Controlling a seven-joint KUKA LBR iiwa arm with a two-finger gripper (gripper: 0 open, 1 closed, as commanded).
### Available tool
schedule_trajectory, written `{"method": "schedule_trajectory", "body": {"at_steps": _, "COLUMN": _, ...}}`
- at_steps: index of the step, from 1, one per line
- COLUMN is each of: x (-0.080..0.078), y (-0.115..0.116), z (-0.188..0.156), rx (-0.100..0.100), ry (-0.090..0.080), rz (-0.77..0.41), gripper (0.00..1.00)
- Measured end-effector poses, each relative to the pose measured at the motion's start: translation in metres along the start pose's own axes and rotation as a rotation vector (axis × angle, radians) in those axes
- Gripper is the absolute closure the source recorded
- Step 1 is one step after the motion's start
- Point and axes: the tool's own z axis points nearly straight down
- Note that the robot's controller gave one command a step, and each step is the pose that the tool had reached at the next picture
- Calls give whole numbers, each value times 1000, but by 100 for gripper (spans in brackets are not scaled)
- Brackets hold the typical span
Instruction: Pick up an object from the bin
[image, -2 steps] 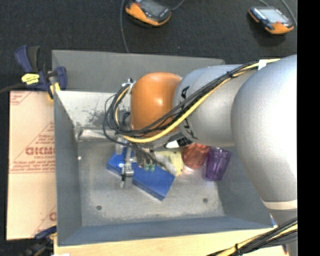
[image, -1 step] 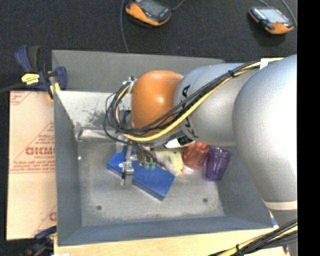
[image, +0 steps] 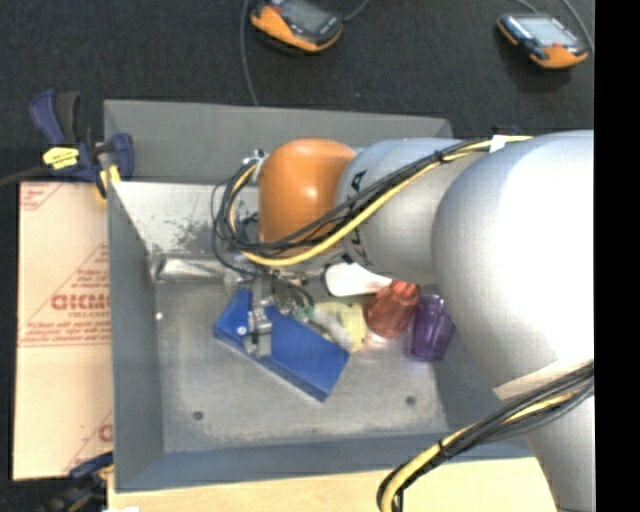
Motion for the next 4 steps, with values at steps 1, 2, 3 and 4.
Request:
{"method": "schedule_trajectory", "body": {"at_steps": 1, "x": -7, "y": -2, "z": 11, "rx": -3, "ry": 2, "rz": 14, "gripper": 0}}
{"method": "schedule_trajectory", "body": {"at_steps": 2, "x": 26, "y": -13, "z": 6, "rx": -2, "ry": 4, "rz": 115, "gripper": 0}}
{"method": "schedule_trajectory", "body": {"at_steps": 3, "x": 27, "y": -16, "z": 7, "rx": -3, "ry": -3, "rz": 91, "gripper": 0}}
{"method": "schedule_trajectory", "body": {"at_steps": 4, "x": 45, "y": -24, "z": 3, "rx": -7, "ry": -7, "rz": 229, "gripper": 100}}
